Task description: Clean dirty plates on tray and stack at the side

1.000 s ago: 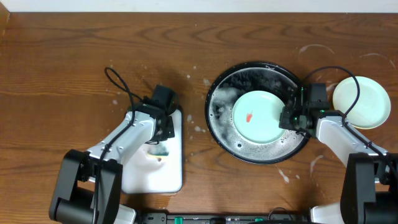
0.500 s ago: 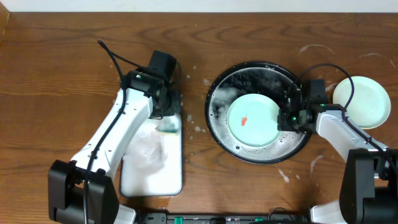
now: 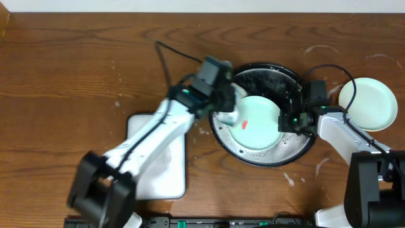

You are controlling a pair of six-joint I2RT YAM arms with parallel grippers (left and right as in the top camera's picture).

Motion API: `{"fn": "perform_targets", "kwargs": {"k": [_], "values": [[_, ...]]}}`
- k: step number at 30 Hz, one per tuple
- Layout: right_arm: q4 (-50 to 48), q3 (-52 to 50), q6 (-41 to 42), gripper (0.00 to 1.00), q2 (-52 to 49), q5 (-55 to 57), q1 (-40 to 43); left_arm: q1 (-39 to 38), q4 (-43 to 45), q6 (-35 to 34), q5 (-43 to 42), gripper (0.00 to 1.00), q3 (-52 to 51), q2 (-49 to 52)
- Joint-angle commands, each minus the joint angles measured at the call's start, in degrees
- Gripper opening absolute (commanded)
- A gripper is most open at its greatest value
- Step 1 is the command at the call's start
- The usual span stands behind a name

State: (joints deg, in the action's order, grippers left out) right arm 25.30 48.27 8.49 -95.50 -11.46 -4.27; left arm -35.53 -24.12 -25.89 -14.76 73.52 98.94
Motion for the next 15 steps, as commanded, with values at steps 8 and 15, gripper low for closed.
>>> {"fn": "perform_targets", "kwargs": {"k": [8, 15], "values": [[0.1, 0.0, -0.4, 0.01, -0.9, -0.4, -1.8, -7.7, 7.7, -8.8, -1.3, 0.07, 0.8, 16.8], [0.2, 0.0, -0.4, 0.01, -0.9, -0.4, -1.8, -8.1, 7.6, -11.2, 0.0, 0.07, 0.8, 23.3]]}}
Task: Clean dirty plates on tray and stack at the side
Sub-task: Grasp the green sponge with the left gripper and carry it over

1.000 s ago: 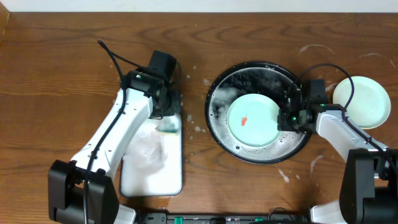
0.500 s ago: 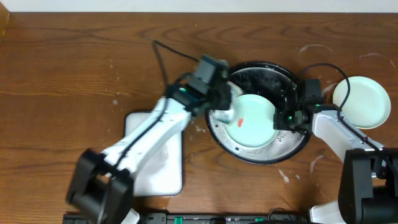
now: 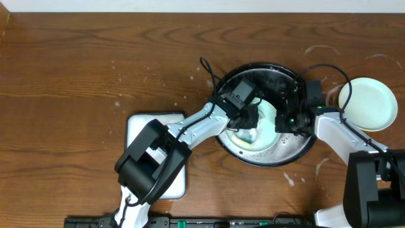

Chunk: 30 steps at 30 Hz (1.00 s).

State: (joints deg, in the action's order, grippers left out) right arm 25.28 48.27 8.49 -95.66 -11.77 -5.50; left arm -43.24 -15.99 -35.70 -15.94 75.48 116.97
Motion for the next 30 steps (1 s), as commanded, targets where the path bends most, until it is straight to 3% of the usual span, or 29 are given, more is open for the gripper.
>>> {"fn": "perform_targets", "kwargs": {"k": [1, 5, 8, 13, 17, 25, 30], "values": [[0.3, 0.0, -0.4, 0.01, -0.7, -0.1, -0.6, -0.1, -1.3, -0.5, 3.3, 0.08, -1.1, 5.2], [0.9, 0.0, -0.4, 0.01, -0.7, -0.1, -0.5, 1.2, -9.4, 0.2, 20.6, 0.07, 0.8, 3.8], [1.2, 0.0, -0.4, 0.01, -0.7, 0.0, -0.5, 1.6, -14.4, 4.6, 30.2, 0.07, 4.2, 3.1], [1.7, 0.0, -0.4, 0.01, -0.7, 2.8, -0.5, 1.4, -15.6, 10.2, 37.0, 0.07, 7.4, 3.1], [1.7, 0.0, -1.4, 0.01, -0.7, 2.9, -0.6, 1.4, -13.7, 8.4, 31.3, 0.07, 7.1, 3.5], [1.7, 0.0, -5.0, 0.01, -0.7, 2.9, -0.6, 1.0, -4.0, -3.8, 3.2, 0.08, 7.1, 5.3], [1.7, 0.0, -5.0, 0.01, -0.7, 2.9, -0.6, 0.0, -0.7, -10.0, -5.0, 0.07, 7.1, 7.2]]}}
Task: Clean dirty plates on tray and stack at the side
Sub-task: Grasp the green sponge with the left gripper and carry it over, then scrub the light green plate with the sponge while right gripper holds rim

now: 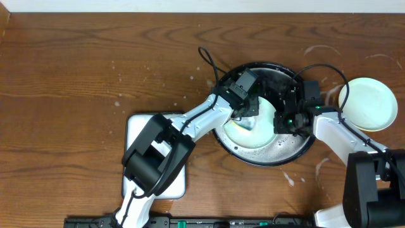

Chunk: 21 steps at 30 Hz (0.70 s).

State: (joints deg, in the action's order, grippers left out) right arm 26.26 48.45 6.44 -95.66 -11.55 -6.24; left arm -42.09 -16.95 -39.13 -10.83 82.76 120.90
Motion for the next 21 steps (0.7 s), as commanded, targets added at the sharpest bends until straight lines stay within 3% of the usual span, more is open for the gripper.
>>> {"fn": "perform_targets", "kwargs": {"k": [1, 8, 12, 15, 21], "values": [[0.7, -0.2, -2.9, 0.01, -0.7, 2.7, 0.2, -1.4, 0.2, -7.4, -11.0, 0.07, -0.1, 3.6], [0.7, -0.2, -2.9, 0.01, -0.7, 2.7, 0.2, -2.3, -3.6, -7.6, -18.6, 0.07, -0.1, 4.3], [0.8, -0.2, -2.9, 0.01, -0.7, 2.7, 0.2, -2.1, -10.6, -1.5, -17.3, 0.07, -0.1, 4.3], [0.7, -0.2, -2.9, 0.01, -0.7, 2.7, 0.2, -1.4, -13.7, 1.1, -10.4, 0.08, -0.1, 4.3], [0.8, -0.2, -2.9, 0.01, -0.7, 2.7, 0.2, 1.0, -17.2, 6.2, 15.4, 0.08, -0.1, 4.3]]}}
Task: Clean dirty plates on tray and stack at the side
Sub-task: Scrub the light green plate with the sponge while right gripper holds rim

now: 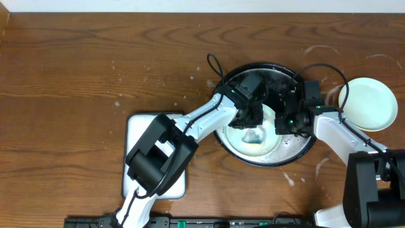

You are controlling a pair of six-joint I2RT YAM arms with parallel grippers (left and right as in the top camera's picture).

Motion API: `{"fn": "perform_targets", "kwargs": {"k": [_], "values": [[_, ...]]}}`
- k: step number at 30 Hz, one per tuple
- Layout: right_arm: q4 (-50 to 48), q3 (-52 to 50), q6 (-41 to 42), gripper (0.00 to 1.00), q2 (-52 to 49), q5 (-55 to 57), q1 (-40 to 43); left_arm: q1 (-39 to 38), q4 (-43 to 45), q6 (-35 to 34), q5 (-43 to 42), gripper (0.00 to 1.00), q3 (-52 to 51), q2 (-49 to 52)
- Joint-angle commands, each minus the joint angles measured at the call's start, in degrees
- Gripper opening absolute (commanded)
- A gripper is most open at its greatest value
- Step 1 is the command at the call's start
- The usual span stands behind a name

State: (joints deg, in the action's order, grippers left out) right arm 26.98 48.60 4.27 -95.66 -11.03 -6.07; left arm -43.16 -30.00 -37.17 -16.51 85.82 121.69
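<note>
A pale green plate [243, 140] lies in the round black tray [297, 147] in the overhead view. My left gripper [254, 126] is low over the plate's middle, apparently shut on a greyish wiping pad [254, 135] that rests on the plate. The wrist hides the fingers themselves. My right gripper [280, 121] is at the plate's right rim and looks shut on it. No red smear shows on the visible part of the plate. A second pale plate [368, 103] sits on the table to the right of the tray.
A white rectangular board [142, 130] lies at the lower left under the left arm. Black cables loop over the tray's far rim [215, 63]. White smears and droplets mark the wooden table [76, 76] around the tray.
My left gripper has shifted to the right and toward the near side of the plate, and the greyish pad now shows below it. The right gripper has stayed at the plate's right rim.
At first my left gripper stood at the tray's left edge and a red smear showed on the plate. Then it was over the plate's middle, then at the plate's far part, and now near the middle. The red smear no longer shows. The right gripper held the rim throughout.
</note>
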Motion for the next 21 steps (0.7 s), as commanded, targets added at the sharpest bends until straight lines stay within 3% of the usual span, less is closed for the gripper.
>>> {"fn": "perform_targets", "kwargs": {"k": [1, 7, 11, 14, 21], "values": [[0.1, -0.3, -0.7, 0.01, -0.7, 2.2, 0.0, 2.4, -4.5, 4.7, 24.7, 0.07, -3.2, 3.5], [-0.6, -0.3, -0.7, 0.01, -0.7, 2.2, 0.0, 2.8, -6.1, 8.2, 40.7, 0.08, -3.2, 3.5], [-0.4, -0.3, -0.7, 0.01, -0.7, 2.2, 0.0, 2.8, -6.9, 9.0, 42.2, 0.08, -3.2, 3.5], [-0.4, -0.3, -0.6, 0.01, -0.7, 2.2, 0.0, 2.6, -6.8, 9.0, 34.8, 0.08, -3.2, 3.5], [-0.4, -0.3, 0.0, 0.01, -0.7, 2.2, 0.0, 2.3, 0.0, 1.6, 3.3, 0.08, -3.2, 3.6]]}}
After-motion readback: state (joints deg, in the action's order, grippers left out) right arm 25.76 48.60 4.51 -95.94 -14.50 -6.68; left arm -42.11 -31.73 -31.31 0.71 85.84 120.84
